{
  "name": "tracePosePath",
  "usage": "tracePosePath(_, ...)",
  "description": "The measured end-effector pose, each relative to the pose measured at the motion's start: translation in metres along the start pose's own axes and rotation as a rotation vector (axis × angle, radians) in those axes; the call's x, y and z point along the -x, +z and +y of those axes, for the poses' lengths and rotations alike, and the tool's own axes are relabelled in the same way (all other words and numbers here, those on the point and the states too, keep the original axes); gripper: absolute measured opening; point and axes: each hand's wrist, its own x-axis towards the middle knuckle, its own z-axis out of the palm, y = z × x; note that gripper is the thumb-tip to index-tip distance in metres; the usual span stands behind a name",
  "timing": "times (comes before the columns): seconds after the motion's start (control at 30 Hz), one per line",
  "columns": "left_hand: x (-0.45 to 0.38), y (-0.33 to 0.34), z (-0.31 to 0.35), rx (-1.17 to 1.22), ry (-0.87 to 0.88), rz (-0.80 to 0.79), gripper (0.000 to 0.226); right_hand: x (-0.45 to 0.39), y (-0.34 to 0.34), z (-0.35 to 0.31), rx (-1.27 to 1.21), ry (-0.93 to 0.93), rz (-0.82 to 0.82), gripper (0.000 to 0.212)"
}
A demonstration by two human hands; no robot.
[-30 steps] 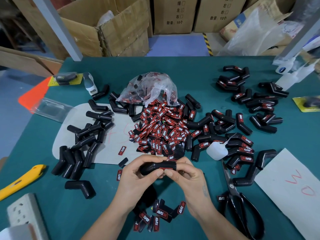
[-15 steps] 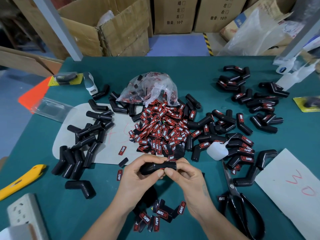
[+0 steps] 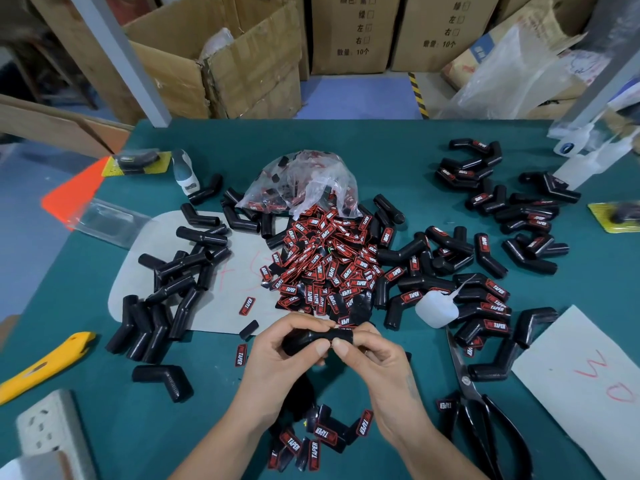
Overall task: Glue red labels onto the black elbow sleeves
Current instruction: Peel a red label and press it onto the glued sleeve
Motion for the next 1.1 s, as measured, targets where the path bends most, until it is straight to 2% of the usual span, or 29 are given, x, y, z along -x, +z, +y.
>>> tracePosePath(0.13,0.0,-0.003,-0.003,-0.058,0.059,-0.008,0.012,0.0,-0.002,0.0,0.035,0.024,0.0,0.054)
tracePosePath(0.23,-0.003,-0.007,-0.009,-0.351,0.337,-0.015,0.01,0.001,-0.001,-0.003,0.015,0.041,0.0,0.061)
tracePosePath(0.3,-0.005,-0.009,-0.013,-0.462,0.471,-0.059,0.011,0.002,-0.003,-0.004,0.006,0.063,-0.013,0.059)
tracePosePath(0.37,-0.005,-0.01,-0.014,-0.485,0.515,-0.074,0.01,0.002,-0.004,-0.007,0.004,0.078,-0.038,0.048)
tracePosePath(0.47,-0.006,-0.009,-0.016,-0.449,0.491,-0.041,0.011,0.003,-0.002,-0.01,0.04,0.066,-0.03,0.038)
tracePosePath(0.57,-0.005,-0.006,-0.014,-0.35,0.397,0.003,0.014,0.004,0.0,-0.008,0.118,-0.008,0.076,0.035)
tracePosePath(0.63,-0.006,-0.006,-0.014,-0.312,0.332,0.021,0.013,0.004,-0.002,-0.005,0.203,-0.099,0.139,0.025)
tracePosePath(0.77,-0.007,-0.007,-0.014,-0.266,0.249,0.016,0.012,0.005,-0.002,-0.003,0.281,-0.211,0.13,0.022)
tracePosePath(0.9,-0.005,-0.007,-0.014,-0.269,0.252,-0.012,0.012,0.005,0.0,-0.003,0.318,-0.279,0.15,0.021)
tracePosePath(1.1,-0.006,-0.008,-0.012,-0.332,0.251,-0.009,0.014,0.007,-0.002,-0.005,0.317,-0.287,0.185,0.018)
